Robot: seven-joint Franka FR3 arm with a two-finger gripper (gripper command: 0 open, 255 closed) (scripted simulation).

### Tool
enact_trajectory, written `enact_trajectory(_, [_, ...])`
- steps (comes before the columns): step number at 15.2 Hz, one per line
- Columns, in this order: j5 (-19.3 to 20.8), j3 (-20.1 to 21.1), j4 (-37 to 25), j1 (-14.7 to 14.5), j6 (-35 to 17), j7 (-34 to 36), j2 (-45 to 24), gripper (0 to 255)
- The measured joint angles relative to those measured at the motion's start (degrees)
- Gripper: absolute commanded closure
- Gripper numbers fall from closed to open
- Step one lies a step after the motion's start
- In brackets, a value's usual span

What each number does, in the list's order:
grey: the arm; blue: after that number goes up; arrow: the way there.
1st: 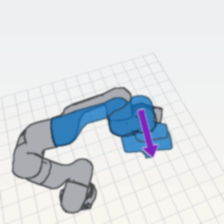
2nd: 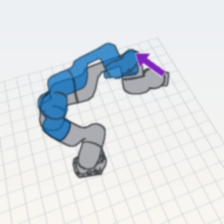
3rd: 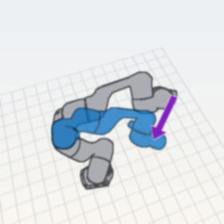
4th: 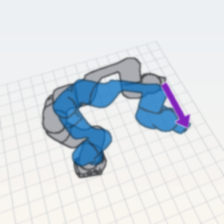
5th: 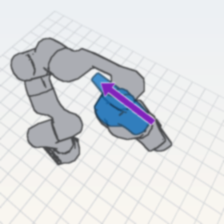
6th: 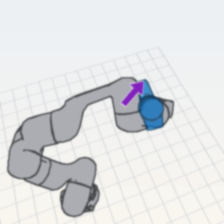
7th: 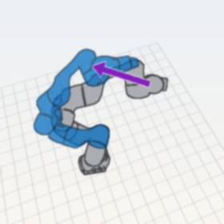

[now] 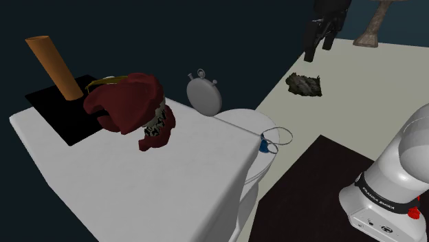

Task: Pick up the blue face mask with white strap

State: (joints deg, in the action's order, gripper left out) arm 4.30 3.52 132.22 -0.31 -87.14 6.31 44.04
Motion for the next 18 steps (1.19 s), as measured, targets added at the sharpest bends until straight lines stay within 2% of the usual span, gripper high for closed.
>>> enact_trajectory(4, [0.2,0.1,3.72,-0.04,-3.3,0.25,0.04,0])
enact_trajectory(12, [1.37,0.71,14.85,0.26,-19.01,1.86,-5.9,0])
enact_trajectory(18, [2.73,1.78,20.29,0.75,-31.27,4.13,-13.82,0])
